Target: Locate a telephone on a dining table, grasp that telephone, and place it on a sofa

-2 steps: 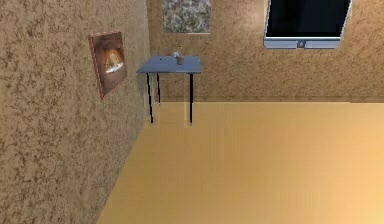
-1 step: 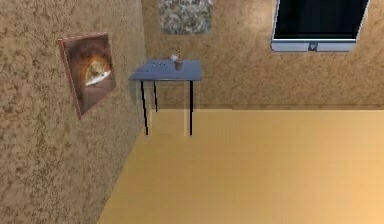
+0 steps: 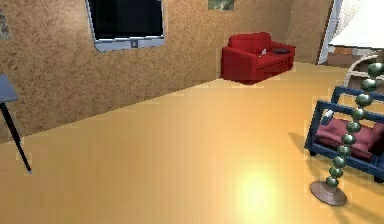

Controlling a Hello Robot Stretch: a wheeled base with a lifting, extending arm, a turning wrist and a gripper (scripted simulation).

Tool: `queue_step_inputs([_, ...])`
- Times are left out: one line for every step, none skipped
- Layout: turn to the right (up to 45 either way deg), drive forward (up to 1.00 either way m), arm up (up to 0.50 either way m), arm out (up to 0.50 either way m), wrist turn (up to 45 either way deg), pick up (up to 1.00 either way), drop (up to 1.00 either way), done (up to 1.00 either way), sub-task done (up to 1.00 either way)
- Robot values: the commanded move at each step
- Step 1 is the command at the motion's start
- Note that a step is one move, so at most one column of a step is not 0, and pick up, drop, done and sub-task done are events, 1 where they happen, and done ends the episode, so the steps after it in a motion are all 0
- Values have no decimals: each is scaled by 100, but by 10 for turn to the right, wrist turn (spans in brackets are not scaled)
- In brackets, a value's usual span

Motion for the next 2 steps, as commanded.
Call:
queue_step_inputs([90, 0, 0, 0, 0, 0, 0, 0, 0])
queue_step_inputs([0, 100, 0, 0, 0, 0, 0, 0, 0])
